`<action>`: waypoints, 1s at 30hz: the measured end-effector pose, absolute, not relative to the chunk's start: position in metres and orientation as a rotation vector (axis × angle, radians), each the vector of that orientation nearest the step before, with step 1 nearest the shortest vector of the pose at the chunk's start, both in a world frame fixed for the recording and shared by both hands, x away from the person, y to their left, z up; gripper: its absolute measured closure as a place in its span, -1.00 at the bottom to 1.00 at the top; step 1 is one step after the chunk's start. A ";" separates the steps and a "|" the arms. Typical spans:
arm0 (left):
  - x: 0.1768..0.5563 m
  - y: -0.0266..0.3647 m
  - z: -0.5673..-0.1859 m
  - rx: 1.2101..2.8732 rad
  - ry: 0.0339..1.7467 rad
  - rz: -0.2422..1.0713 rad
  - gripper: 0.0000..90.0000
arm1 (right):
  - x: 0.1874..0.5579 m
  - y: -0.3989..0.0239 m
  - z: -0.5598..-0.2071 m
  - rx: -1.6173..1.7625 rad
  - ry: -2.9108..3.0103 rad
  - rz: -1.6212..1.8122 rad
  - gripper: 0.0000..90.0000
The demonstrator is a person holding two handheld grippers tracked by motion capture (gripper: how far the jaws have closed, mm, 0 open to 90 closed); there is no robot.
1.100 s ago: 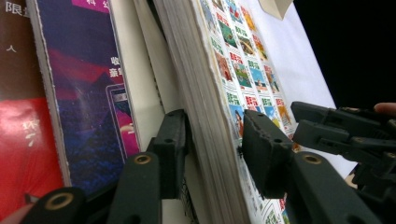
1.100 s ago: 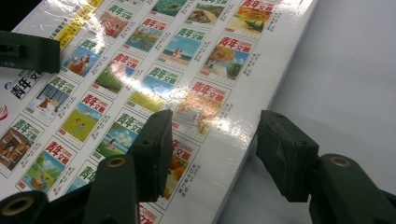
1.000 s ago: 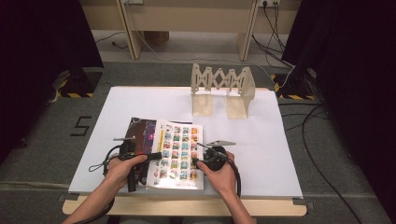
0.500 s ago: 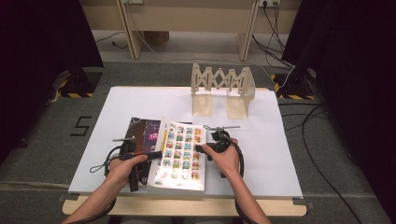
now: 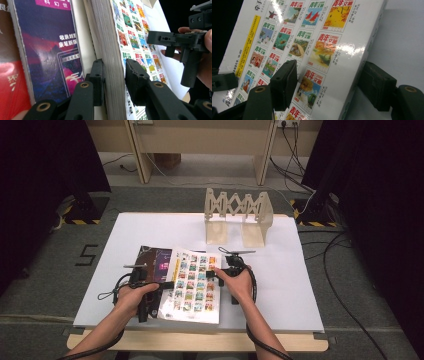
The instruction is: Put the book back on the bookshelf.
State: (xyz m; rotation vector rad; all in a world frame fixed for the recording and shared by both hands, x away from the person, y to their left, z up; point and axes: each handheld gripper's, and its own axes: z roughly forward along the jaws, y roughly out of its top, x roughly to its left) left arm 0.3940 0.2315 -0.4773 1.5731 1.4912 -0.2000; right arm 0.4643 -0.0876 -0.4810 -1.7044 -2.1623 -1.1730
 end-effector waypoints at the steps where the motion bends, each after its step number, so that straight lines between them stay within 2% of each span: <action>1: 0.395 0.231 -0.477 1.578 1.492 -0.195 0.52 | 0.465 -0.087 -0.481 -1.718 -2.149 -1.172 -0.23; 4: 0.396 0.230 -0.475 1.609 1.483 -0.185 0.52 | 0.464 -0.086 -0.480 -1.718 -2.163 -1.201 -0.12; 8: 0.398 0.231 -0.473 1.649 1.481 -0.185 0.52 | 0.461 -0.089 -0.465 -1.704 -2.164 -1.274 0.25; 13: 0.400 0.232 -0.471 1.679 1.475 -0.185 0.52 | 0.459 -0.082 -0.448 -1.653 -2.226 -1.327 0.37; 30: 0.400 0.236 -0.473 1.671 1.482 -0.211 0.51 | 0.497 -0.066 -0.468 -1.644 -2.162 -1.256 0.22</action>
